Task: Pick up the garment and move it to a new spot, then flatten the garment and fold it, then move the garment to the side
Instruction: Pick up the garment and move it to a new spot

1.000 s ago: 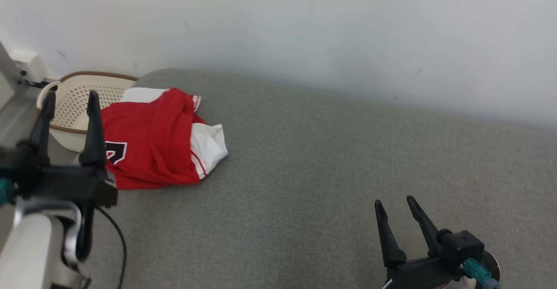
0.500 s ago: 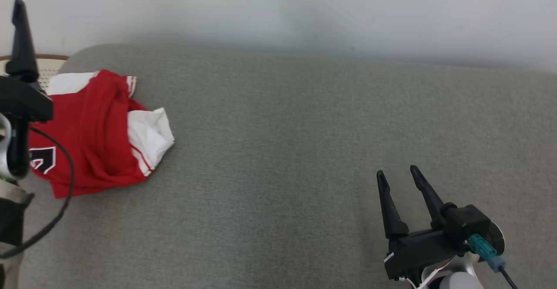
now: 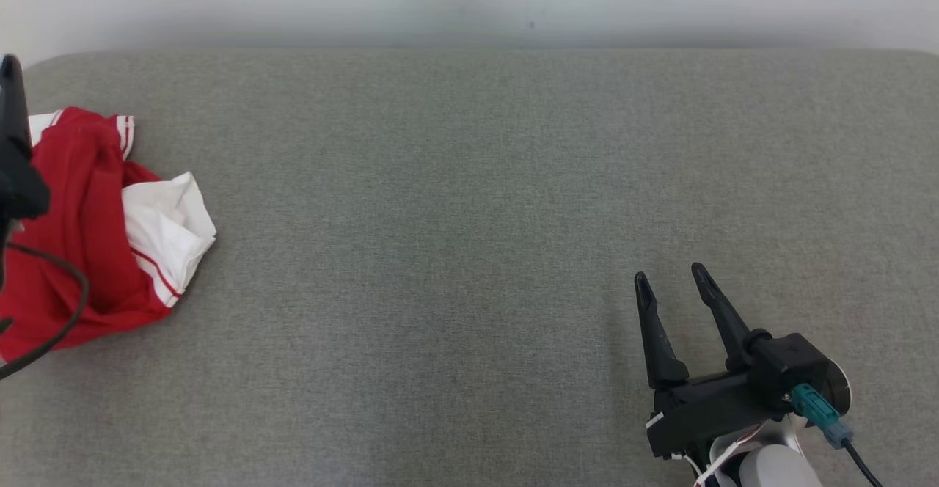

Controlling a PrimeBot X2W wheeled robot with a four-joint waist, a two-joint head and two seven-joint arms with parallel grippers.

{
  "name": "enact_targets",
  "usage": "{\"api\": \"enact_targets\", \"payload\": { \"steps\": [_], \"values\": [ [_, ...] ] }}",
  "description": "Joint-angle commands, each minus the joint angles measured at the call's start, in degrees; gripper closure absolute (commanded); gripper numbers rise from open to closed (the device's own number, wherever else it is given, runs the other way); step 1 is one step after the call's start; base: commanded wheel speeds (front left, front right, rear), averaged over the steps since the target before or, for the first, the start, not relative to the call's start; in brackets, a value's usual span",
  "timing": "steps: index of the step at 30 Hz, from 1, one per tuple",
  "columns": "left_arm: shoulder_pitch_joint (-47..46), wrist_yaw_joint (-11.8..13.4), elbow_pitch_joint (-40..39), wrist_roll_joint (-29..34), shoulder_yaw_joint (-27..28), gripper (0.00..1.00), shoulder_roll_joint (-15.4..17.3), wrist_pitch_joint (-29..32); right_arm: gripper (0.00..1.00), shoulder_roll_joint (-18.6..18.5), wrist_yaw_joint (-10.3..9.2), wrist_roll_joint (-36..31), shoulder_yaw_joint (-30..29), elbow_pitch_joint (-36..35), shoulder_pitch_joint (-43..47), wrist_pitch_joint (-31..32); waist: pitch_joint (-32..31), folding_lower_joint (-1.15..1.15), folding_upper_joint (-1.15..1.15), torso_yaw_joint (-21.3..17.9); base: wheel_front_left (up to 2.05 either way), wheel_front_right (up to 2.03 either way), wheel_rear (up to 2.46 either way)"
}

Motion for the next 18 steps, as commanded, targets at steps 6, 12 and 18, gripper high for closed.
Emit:
{"api": "enact_targets", "payload": {
  "steps": [6,12,18],
  "values": [
    [0.3,-2.1,11.2,-1.4,-0.9,0.00,1.3,4.8,0.00,0.1,0.02,0.0,-0.1,0.4,-1.2,-0.7,1.9,-0.01,-0.01,-2.3,0.00,0.00,0.00],
    [0.7,-3.3,15.8,-1.8,-1.7,0.00,2.1,6.7,0.00,0.2,0.02,-0.2,0.0,0.3,-1.6,-0.7,2.8,-0.01,-0.01,-3.1,0.00,0.00,0.00],
    [1.2,-4.2,21.3,-2.5,-2.9,0.00,2.5,10.2,0.00,0.3,0.02,-0.5,-0.3,-0.2,-1.8,-0.3,3.8,-0.01,-0.01,-4.1,0.00,0.00,0.00]
  ]
}}
